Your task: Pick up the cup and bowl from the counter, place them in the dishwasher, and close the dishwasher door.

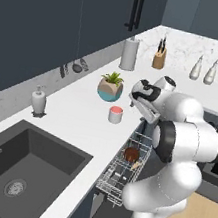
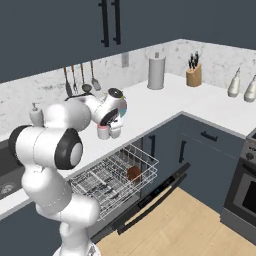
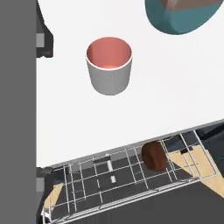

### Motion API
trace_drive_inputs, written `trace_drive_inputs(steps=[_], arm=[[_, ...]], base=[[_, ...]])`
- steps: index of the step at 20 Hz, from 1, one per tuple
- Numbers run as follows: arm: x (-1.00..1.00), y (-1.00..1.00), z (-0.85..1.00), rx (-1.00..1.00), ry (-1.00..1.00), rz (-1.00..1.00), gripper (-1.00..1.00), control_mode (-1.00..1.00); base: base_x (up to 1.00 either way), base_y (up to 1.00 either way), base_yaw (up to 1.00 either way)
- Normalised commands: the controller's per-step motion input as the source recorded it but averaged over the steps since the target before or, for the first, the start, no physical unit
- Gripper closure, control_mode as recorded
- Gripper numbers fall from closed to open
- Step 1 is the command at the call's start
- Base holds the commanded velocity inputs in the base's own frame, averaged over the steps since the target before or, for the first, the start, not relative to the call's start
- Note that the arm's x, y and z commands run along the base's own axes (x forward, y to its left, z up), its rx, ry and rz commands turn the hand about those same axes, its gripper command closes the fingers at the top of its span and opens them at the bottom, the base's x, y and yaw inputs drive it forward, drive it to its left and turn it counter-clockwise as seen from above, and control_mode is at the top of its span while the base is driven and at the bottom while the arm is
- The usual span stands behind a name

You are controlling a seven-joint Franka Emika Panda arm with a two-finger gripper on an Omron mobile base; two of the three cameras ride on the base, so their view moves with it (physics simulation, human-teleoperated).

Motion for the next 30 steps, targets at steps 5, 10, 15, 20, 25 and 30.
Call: trace_drive_inputs(steps=[5,10,15,20,25,30], arm=[[0.24,0.08,-0.05,-0.16,0.00,0.00,-1.00,-1.00],[0.34,0.16,-0.19,-0.08,0.01,0.00,-1.00,-1.00],[0.35,0.21,-0.24,-0.06,0.03,0.00,-1.00,-1.00],[0.27,0.17,-0.24,-0.06,0.03,0.00,-1.00,-1.00],[0.20,0.03,-0.29,-0.05,0.03,0.00,-1.00,-1.00],[0.20,0.00,-0.19,-0.03,0.01,0.00,-1.00,-1.00]], base=[[0.00,0.00,0.00],[0.00,0.00,0.00],[0.00,0.00,0.00],[0.00,0.00,0.00],[0.00,0.00,0.00],[0.00,0.00,0.00]])
